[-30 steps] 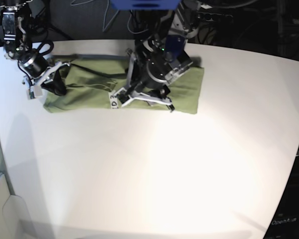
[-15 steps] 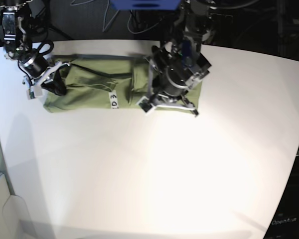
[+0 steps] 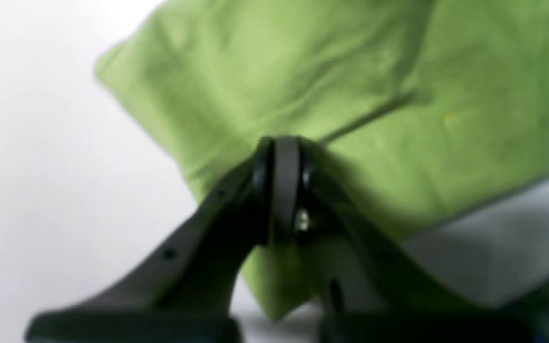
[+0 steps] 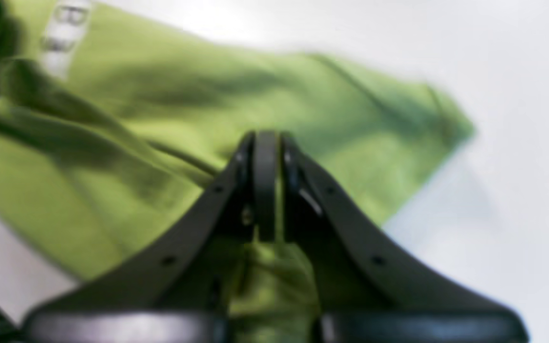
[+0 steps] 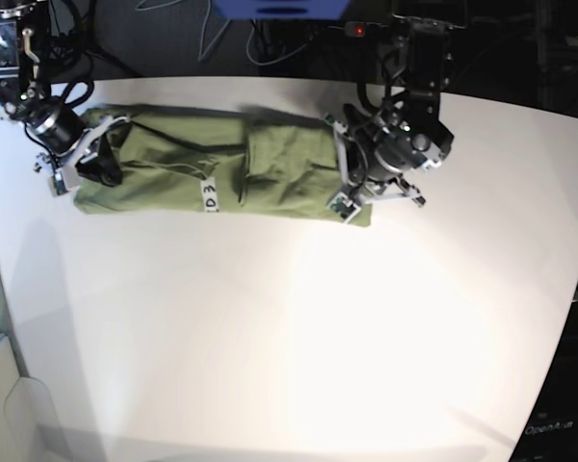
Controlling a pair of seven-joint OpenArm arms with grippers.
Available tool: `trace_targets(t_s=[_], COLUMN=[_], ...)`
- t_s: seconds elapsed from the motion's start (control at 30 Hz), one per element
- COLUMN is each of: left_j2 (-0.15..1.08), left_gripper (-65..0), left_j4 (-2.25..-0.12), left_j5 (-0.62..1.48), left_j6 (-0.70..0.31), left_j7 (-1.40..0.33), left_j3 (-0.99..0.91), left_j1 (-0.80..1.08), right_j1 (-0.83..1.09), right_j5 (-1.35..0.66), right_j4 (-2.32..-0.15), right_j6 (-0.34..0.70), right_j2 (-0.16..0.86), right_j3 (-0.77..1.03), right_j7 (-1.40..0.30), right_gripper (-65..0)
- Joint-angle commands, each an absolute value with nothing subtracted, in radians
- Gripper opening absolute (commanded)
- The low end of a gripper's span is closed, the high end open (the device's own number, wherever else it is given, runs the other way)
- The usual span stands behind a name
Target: Fold the T-shirt properly
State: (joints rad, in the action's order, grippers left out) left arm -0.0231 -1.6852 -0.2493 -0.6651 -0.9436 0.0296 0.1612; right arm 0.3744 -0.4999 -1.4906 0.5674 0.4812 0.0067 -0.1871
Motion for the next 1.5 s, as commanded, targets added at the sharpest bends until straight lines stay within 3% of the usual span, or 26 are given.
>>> trace_targets(t_s=[0.0, 0.17, 0.47, 0.57, 0.73, 0.8, 0.93, 1.47], left_j2=[-0.028, -0.024, -0.024, -0.024, -0.024, -0.024, -0.024, -0.024], left_gripper=[-63.9, -63.9, -63.9, -63.9, -63.9, -63.9, -63.9, -63.9], left_j4=[-1.676, -1.664, -1.659, -1.659, -1.67, -1.67, -1.672, -1.712], left_j5=[-0.243, -0.243, -0.242, -0.242, -0.242, -0.242, -0.242, -0.242], left_j6=[-0.67, -0.671, -0.68, -0.68, -0.68, -0.68, -0.68, -0.68], left_j7=[-0.949, -0.944, -0.944, -0.944, -0.944, -0.944, -0.944, -0.944], left_j3=[0.033, 0.018, -0.105, -0.105, -0.107, -0.107, -0.107, -0.108], left_j1=[0.162, 0.171, 0.205, 0.209, 0.239, 0.239, 0.24, 0.278], right_j1=[0.377, 0.398, 0.389, 0.387, 0.389, 0.392, 0.392, 0.375], right_j5=[-0.518, -0.518, -0.524, -0.526, -0.527, -0.527, -0.526, -0.521], right_j4=[-1.541, -1.666, -1.693, -1.704, -1.73, -1.745, -1.742, -1.659], right_j6=[0.567, 0.565, 0.567, 0.567, 0.568, 0.581, 0.693, 0.693], right_j2=[0.498, 0.515, 0.394, 0.355, 0.317, 0.309, 0.254, 0.249], right_j3=[0.019, 0.068, 0.268, 0.321, 0.36, 0.357, 0.363, 0.367], right_j7=[-0.162, -0.292, -0.495, -0.524, -0.587, -0.593, -0.593, -0.581], right_gripper=[-63.5, -63.5, -61.2, -49.9, -22.9, -16.7, -15.5, -15.5])
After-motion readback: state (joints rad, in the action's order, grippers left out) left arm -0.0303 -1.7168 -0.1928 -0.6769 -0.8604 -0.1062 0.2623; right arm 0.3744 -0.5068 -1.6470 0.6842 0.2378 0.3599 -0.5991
